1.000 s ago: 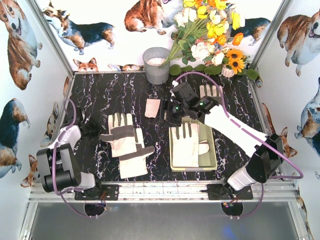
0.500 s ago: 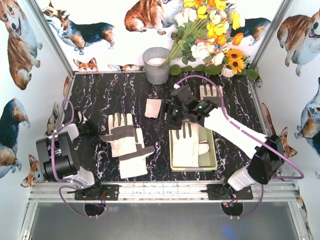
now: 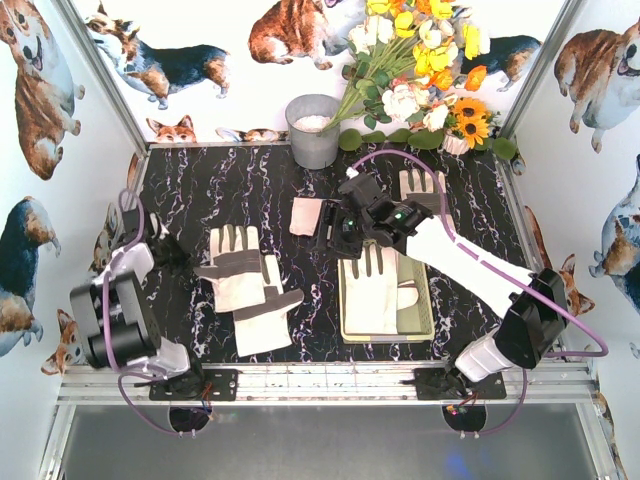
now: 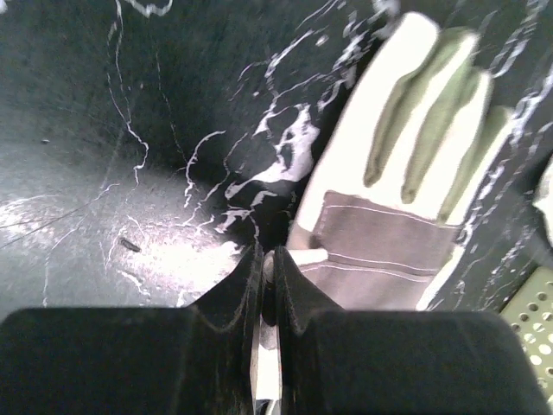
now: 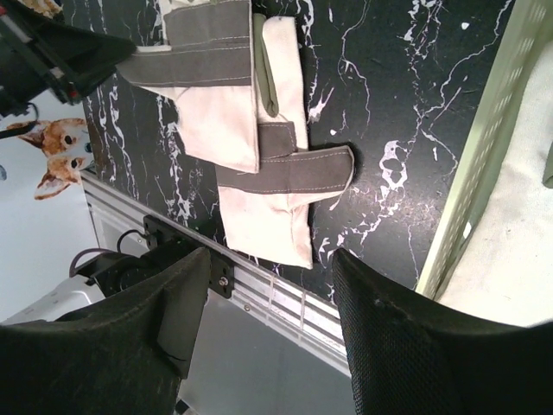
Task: Put the gloves into the storage basket
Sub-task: Pick up the glove.
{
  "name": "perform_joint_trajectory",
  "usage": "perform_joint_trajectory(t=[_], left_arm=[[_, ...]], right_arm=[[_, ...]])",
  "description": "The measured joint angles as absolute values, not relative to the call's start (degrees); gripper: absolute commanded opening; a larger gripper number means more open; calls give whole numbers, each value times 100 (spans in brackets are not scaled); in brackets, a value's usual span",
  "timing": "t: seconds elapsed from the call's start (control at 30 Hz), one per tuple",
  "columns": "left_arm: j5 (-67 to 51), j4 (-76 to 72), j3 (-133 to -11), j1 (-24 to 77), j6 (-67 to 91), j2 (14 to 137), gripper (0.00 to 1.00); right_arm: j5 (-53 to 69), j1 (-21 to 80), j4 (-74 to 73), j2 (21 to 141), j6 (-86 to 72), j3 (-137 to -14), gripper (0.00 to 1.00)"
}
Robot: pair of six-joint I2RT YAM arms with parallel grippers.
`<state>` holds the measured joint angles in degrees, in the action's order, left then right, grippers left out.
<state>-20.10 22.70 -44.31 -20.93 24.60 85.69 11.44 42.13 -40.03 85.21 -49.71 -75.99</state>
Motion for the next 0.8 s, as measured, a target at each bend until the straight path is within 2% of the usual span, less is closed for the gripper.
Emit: perform_joint_trajectory(t=[0.27, 0.33, 0.8], left_arm=[[-1896, 2556, -4838, -2093, 2554, 7476, 0], [-1970, 2617, -4884, -2093, 2630, 7308, 0], [-2635, 3070, -5540, -1747, 3295, 7199, 0]], right_arm=[[934, 4545, -4005, 8831, -4976, -8044, 63], [849, 4707, -4003, 9026, -4958, -8285, 68], [-189, 6018, -4049, 10897, -4228, -10794, 77]])
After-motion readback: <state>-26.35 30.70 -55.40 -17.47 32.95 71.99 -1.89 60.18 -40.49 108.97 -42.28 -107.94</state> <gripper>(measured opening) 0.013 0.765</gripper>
